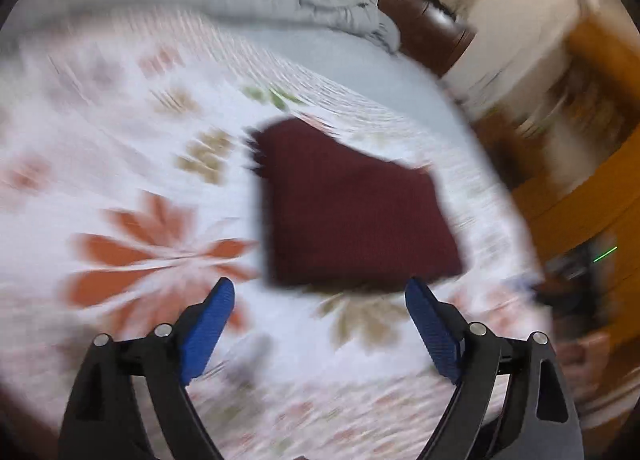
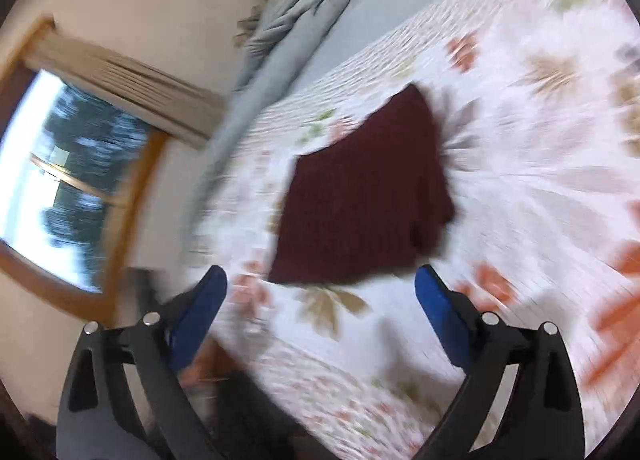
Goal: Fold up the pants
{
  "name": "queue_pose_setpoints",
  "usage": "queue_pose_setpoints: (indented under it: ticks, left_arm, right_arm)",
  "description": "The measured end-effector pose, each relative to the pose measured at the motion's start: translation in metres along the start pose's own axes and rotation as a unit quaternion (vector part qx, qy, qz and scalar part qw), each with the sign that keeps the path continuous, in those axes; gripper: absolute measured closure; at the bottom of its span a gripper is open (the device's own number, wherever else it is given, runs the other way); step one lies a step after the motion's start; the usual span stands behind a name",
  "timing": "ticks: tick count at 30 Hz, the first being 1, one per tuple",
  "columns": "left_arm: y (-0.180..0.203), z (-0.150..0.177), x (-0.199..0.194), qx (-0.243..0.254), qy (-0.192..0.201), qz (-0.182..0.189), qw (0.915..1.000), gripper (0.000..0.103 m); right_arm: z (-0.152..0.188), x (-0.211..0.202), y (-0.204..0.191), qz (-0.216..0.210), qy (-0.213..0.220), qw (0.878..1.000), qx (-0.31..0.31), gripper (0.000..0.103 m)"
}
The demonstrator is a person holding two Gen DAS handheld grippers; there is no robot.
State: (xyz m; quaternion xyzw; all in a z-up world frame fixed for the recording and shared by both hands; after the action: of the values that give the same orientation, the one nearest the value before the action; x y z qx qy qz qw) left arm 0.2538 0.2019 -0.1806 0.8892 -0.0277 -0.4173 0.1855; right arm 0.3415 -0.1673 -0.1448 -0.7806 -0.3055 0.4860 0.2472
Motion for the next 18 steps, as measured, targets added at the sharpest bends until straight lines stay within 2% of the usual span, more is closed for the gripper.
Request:
queue_pose_setpoints:
  ticks: [1, 2, 3, 5, 8, 10, 13, 15, 18]
  left_arm:
    - [0.01, 0.01, -0.017, 0.031, 0.017, -0.042, 0.9985, 0.014]
    - [0.022, 0.022, -0.037, 0.063, 0.031, -0.092, 0.9933, 0.014]
    - [0.029, 0.031, -0.05, 0.075, 0.039, -0.128, 0.9882, 0.014]
    - [0.044, 0.05, -0.077, 0.083, 0.049, -0.172, 0.9804, 0.014]
    - [0.063, 0.072, -0.109, 0.065, 0.068, -0.165, 0.9818, 0.014]
    - [0.075, 0.087, -0.128, 0.049, 0.065, -0.131, 0.9881, 0.014]
    - [0.095, 0.102, -0.157, 0.055, 0.059, -0.119, 0.9896, 0.014]
    - [0.107, 0.111, -0.178, 0.064, 0.064, -0.114, 0.9893, 0.014]
    - [0.123, 0.126, -0.207, 0.064, 0.073, -0.087, 0.9915, 0.014]
  right_arm:
    - [0.014, -0.011, -0.009, 0.03, 0.014, 0.999, -0.019, 0.003]
    - [0.031, -0.022, -0.021, 0.068, 0.027, 0.997, -0.04, 0.003]
    - [0.048, -0.031, -0.028, 0.102, 0.035, 0.993, -0.054, 0.003]
    - [0.077, -0.045, -0.038, 0.156, 0.046, 0.984, -0.067, 0.003]
    - [0.12, -0.061, -0.061, 0.218, 0.074, 0.97, -0.083, 0.003]
    - [0.146, -0.071, -0.076, 0.243, 0.075, 0.961, -0.108, 0.003]
    - [0.181, -0.079, -0.11, 0.236, 0.052, 0.96, -0.144, 0.003]
    - [0.199, -0.094, -0.129, 0.238, 0.063, 0.957, -0.154, 0.003]
    - [0.215, -0.111, -0.15, 0.24, 0.081, 0.952, -0.174, 0.003]
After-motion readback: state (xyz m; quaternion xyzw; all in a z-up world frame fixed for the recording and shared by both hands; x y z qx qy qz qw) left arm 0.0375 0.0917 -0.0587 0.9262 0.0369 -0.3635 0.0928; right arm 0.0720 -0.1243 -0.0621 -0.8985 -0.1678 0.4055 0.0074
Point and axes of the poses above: each gripper's, at about its wrist camera, not at the fingertips, and x roughly the way its jaws point, y to its right, z to its underside, the point moved 5 cm from there along x, roughly the way its jaws point, and after that the axes turned 3 degrees about y, right-handed, at the moved point
